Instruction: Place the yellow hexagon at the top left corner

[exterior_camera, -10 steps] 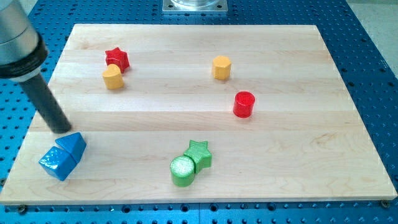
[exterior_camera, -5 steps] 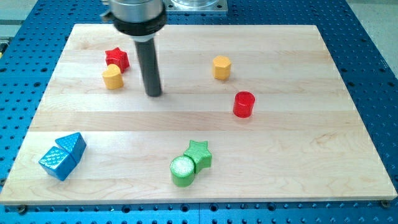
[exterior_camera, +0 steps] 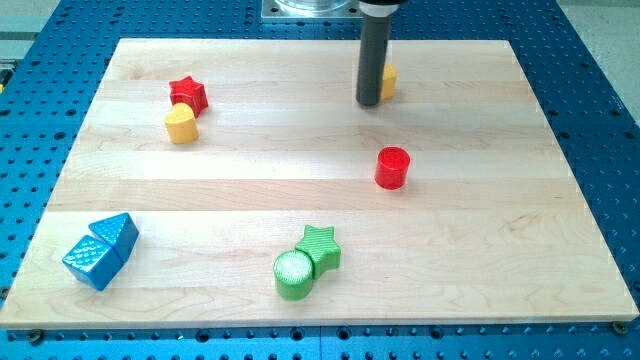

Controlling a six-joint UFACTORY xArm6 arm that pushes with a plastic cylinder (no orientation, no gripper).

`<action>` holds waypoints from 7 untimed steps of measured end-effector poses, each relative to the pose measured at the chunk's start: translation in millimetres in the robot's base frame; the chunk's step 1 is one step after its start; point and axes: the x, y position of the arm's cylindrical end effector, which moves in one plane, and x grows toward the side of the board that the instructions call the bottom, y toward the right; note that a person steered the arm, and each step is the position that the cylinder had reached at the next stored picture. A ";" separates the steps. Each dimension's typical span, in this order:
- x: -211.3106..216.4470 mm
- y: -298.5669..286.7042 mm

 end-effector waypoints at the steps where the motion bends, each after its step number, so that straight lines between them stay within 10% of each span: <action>1: 7.6 45.5; 4: -73.7 -85.9; 5: -74.1 -184.0; 7: -39.1 -198.3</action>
